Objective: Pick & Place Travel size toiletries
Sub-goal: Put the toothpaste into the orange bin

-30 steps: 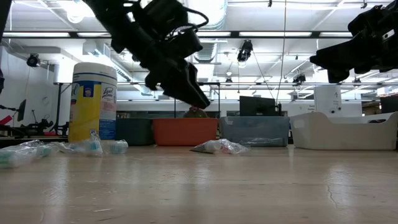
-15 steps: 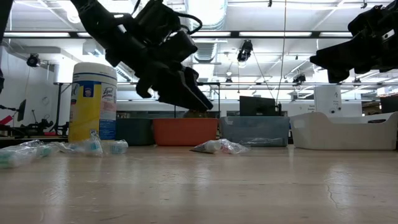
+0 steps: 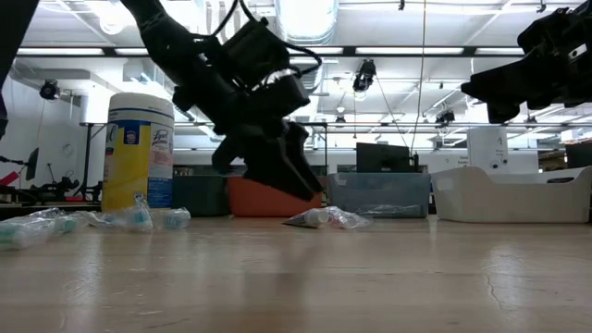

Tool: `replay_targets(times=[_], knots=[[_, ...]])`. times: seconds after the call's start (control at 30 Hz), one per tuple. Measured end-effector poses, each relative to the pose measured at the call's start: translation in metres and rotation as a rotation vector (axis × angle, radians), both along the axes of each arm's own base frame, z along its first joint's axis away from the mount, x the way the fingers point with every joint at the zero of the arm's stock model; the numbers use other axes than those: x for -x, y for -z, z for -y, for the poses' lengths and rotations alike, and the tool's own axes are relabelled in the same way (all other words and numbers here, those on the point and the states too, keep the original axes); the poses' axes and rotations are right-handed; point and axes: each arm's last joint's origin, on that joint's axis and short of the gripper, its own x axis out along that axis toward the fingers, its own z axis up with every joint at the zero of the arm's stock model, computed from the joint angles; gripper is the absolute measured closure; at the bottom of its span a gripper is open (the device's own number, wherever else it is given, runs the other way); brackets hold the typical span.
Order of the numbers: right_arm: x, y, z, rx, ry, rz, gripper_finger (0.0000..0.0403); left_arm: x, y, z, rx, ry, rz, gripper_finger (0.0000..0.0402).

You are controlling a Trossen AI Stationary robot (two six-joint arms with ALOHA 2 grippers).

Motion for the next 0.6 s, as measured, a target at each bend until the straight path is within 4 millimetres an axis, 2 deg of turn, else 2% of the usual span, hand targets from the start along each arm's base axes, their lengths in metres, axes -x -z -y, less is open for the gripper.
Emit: replay_targets(times=[0.4,0.6], knots=[[0.000,0.000,0.000,0.001,0.001,-0.001,0.0277,-0.005,0.019,-0.008,-0.054,0.023,-0.038,0.0206],[0.000,0.000,0.000,0.000,0.000,0.000,0.0273,-0.005,0.021,-0.010,-0.072,0.026,-0.041,0.0207]])
